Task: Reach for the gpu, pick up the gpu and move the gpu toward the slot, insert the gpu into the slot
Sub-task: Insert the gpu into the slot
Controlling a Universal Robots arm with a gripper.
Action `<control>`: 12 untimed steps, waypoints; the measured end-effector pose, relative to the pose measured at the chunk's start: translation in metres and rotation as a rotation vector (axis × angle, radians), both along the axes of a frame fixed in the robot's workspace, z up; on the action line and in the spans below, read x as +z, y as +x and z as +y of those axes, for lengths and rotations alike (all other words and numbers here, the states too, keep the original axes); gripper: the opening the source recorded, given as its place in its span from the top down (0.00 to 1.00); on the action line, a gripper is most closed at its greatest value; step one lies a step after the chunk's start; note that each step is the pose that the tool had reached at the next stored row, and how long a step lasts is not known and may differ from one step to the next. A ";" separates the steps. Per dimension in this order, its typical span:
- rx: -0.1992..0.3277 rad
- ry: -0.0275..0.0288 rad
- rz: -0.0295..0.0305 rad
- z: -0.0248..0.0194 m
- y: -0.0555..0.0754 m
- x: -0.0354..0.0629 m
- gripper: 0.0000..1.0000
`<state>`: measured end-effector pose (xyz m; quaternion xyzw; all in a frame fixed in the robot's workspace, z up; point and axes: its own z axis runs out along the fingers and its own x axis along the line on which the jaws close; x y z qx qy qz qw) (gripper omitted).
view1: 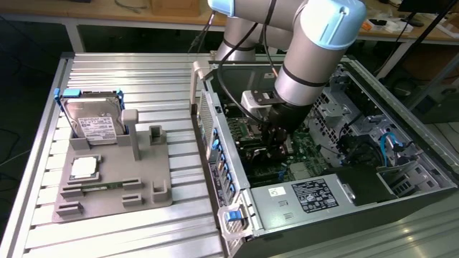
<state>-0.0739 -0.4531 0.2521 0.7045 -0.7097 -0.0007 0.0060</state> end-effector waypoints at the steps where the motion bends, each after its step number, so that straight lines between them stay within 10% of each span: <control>1: 0.000 -0.0001 0.0000 0.0000 0.000 0.0005 0.66; 12: 0.000 0.0001 -0.0003 0.0000 0.000 0.0106 0.66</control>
